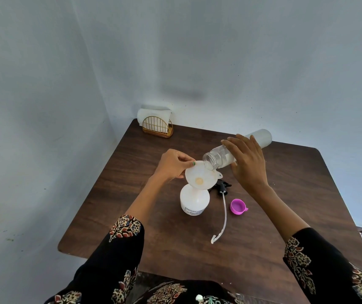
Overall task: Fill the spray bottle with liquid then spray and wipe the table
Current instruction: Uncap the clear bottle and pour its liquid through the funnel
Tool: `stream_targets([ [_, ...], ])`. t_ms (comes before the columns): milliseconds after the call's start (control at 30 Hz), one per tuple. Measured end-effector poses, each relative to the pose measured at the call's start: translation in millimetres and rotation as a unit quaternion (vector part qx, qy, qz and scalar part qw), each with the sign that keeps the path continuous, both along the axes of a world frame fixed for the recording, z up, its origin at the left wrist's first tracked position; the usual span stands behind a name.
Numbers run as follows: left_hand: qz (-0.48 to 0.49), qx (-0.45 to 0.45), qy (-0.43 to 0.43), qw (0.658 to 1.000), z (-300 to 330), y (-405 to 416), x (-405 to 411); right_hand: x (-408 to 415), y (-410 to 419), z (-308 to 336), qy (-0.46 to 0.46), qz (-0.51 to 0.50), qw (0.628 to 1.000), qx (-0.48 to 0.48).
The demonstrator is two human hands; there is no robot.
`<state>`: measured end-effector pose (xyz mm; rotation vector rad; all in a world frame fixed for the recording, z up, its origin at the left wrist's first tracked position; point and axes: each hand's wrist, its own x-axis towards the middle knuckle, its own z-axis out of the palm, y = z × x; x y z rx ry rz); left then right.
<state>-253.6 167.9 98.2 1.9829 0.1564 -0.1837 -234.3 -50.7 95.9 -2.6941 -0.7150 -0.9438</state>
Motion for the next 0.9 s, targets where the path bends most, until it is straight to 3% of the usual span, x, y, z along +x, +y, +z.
stream_targets([
  [900, -0.002, 0.002, -0.005, 1.0, -1.8, -0.7, -2.2, -3.5, 0.7, 3.2, 0.004, 0.002, 1.0, -0.001],
])
